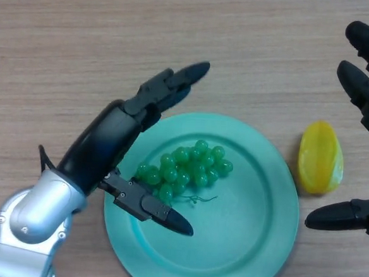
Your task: Pick up the green grapes and place it on the plate
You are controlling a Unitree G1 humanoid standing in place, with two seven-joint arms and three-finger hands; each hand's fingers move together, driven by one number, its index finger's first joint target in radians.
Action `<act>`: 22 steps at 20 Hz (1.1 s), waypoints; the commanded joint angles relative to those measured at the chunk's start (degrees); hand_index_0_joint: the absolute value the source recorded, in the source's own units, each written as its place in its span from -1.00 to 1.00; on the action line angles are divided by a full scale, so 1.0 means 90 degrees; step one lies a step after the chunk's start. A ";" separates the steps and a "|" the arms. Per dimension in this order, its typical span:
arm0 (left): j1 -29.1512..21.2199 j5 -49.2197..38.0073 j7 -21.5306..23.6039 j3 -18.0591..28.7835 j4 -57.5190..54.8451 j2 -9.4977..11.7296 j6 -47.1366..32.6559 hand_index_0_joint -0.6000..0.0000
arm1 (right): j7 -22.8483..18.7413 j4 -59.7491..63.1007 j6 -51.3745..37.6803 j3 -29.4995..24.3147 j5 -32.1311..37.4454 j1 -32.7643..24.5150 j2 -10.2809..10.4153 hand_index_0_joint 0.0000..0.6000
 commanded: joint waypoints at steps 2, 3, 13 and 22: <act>-0.0409 -0.0957 0.0804 0.0920 -0.0776 0.0223 -0.0095 1.00 | -0.0120 -0.0230 -0.0847 -0.0081 -0.0275 -0.0292 -0.0108 -1.00; -0.0432 -0.1141 0.0888 0.1085 -0.0862 0.0288 0.0033 1.00 | -0.0153 -0.0196 -0.0931 -0.0060 -0.0311 -0.0333 -0.0092 -1.00; -0.0097 -0.2647 0.1109 0.2840 -0.1144 0.1212 0.0596 1.00 | -0.0640 0.0257 -0.1730 0.0125 -0.0443 -0.0342 0.0097 -1.00; -0.0383 -0.2684 0.1619 0.2728 -0.1896 0.1232 0.1384 1.00 | -0.0634 -0.0023 -0.1397 0.0006 0.0060 -0.0177 0.0037 -1.00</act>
